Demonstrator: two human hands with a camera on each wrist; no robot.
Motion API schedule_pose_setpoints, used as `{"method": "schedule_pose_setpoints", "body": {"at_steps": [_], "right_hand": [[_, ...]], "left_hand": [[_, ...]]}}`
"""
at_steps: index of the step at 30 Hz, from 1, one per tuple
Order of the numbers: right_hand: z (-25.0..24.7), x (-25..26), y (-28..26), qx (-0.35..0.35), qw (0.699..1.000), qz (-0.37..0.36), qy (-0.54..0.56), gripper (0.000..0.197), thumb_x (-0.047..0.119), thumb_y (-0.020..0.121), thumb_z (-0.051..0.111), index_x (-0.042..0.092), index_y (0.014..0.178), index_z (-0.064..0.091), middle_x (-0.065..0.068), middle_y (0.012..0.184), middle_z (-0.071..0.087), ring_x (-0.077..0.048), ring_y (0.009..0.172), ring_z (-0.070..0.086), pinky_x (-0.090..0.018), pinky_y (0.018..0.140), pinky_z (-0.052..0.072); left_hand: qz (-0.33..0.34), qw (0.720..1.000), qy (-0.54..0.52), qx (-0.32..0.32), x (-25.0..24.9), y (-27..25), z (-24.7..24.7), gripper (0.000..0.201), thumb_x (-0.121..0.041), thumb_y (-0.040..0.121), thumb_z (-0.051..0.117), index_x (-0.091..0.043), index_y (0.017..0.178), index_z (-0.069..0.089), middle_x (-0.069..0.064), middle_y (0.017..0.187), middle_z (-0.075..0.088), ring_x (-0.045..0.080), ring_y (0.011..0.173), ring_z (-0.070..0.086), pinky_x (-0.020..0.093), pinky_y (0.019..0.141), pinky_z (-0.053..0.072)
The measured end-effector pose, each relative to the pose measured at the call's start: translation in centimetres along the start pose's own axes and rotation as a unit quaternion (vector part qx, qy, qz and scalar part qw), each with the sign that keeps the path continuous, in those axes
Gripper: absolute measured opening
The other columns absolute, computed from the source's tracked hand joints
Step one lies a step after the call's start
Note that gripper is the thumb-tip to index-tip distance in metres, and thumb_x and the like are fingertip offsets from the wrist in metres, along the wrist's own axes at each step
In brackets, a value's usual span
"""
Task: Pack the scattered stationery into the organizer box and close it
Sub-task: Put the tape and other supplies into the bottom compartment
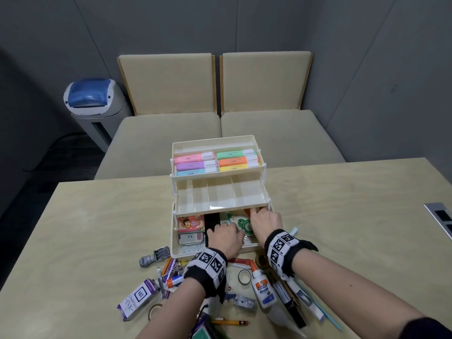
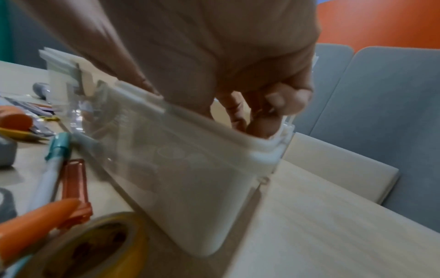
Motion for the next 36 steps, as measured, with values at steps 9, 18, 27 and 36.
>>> {"method": "schedule_pose_setpoints", "body": {"at_steps": [9, 18, 27, 36], "right_hand": [[0.4, -0.2, 0.0, 0.023, 0.997, 0.019, 0.065, 0.031, 0.008, 0.099, 0.034, 0.007, 0.128, 0.044, -0.016, 0.127, 0.048, -0.031, 0.106, 0.061, -0.038, 0.080, 0.051], [1.6, -1.9, -1.2, 0.071, 0.991, -0.001, 0.114, 0.026, 0.011, 0.090, 0.043, 0.008, 0.108, 0.063, -0.011, 0.106, 0.062, -0.029, 0.098, 0.061, -0.034, 0.073, 0.044], [1.0, -2.0, -1.4, 0.112, 0.988, -0.008, 0.107, 0.027, 0.018, 0.090, 0.041, 0.011, 0.105, 0.063, -0.008, 0.099, 0.062, -0.027, 0.090, 0.057, -0.032, 0.075, 0.041], [0.6, -2.1, -2.9, 0.075, 0.986, -0.019, 0.146, 0.023, 0.013, 0.090, 0.043, 0.008, 0.104, 0.060, -0.013, 0.119, 0.057, -0.027, 0.115, 0.050, -0.039, 0.090, 0.044]], "left_hand": [[-0.071, 0.996, -0.048, 0.017, -0.1, 1.2, -0.9, 0.045, -0.051, 0.094, 0.040, -0.011, 0.104, 0.058, 0.008, 0.105, 0.067, 0.028, 0.100, 0.062, 0.040, 0.094, 0.040], [-0.090, 0.980, -0.170, 0.055, -0.3, 2.7, -0.3, 0.035, -0.036, 0.094, 0.049, -0.005, 0.105, 0.060, 0.013, 0.103, 0.067, 0.029, 0.091, 0.066, 0.035, 0.080, 0.055], [-0.095, 0.966, -0.236, 0.044, -0.4, 3.4, -1.2, 0.033, -0.023, 0.094, 0.047, 0.000, 0.115, 0.057, 0.017, 0.115, 0.063, 0.031, 0.103, 0.061, 0.033, 0.085, 0.049], [-0.055, 0.957, -0.284, 0.041, -0.9, 2.4, -1.5, 0.029, -0.015, 0.095, 0.046, 0.000, 0.121, 0.048, 0.014, 0.114, 0.058, 0.024, 0.091, 0.056, 0.030, 0.077, 0.046]]}}
Point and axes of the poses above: each hand's wrist, its own y-axis towards the middle knuckle, its own z-axis out of the palm, x = y × z, the point moved 7 cm from there along y, towards the middle knuckle
